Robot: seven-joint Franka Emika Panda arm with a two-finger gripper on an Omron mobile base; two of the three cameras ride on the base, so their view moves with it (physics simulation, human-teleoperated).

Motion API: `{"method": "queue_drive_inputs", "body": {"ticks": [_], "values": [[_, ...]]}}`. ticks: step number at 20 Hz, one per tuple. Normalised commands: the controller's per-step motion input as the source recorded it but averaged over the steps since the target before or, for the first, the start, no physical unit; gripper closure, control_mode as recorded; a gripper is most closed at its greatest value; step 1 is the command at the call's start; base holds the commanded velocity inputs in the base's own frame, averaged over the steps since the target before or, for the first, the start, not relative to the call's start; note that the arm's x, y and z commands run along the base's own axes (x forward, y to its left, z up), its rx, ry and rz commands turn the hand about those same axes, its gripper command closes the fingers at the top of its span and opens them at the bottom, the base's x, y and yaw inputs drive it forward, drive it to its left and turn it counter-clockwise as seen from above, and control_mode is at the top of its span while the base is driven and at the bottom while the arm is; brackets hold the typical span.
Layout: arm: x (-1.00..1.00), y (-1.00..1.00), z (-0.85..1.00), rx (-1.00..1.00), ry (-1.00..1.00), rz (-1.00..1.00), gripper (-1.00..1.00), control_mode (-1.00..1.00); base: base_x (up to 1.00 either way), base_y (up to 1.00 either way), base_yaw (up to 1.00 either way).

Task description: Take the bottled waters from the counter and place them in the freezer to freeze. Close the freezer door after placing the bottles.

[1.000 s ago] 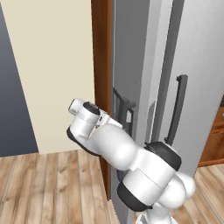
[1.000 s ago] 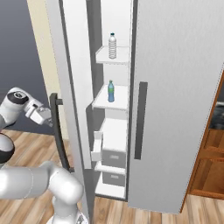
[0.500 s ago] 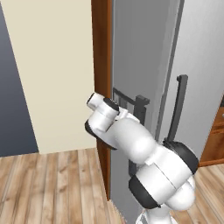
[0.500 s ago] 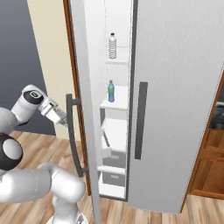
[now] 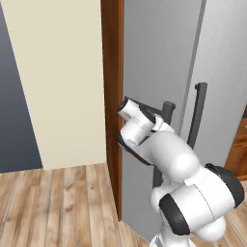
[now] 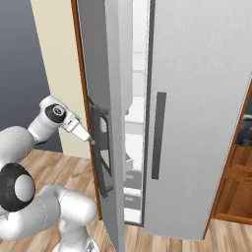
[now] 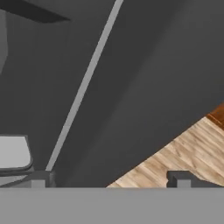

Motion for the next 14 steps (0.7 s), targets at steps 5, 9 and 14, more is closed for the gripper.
{"method": "queue_drive_inputs", "body": {"ticks": [5,9,14], "values": [[0.22,-0.55,0.11,0.19,0.12,0.09,-1.0,-1.0,0.0,0.0,0.0],[0.26,-0.73,0.05,0.28,0.15,0.16,-1.0,-1.0,0.0,0.0,0.0],[0.2,-0.63,0.0,0.24,0.03,0.12,-1.0,-1.0,0.0,0.0,0.0]]}}
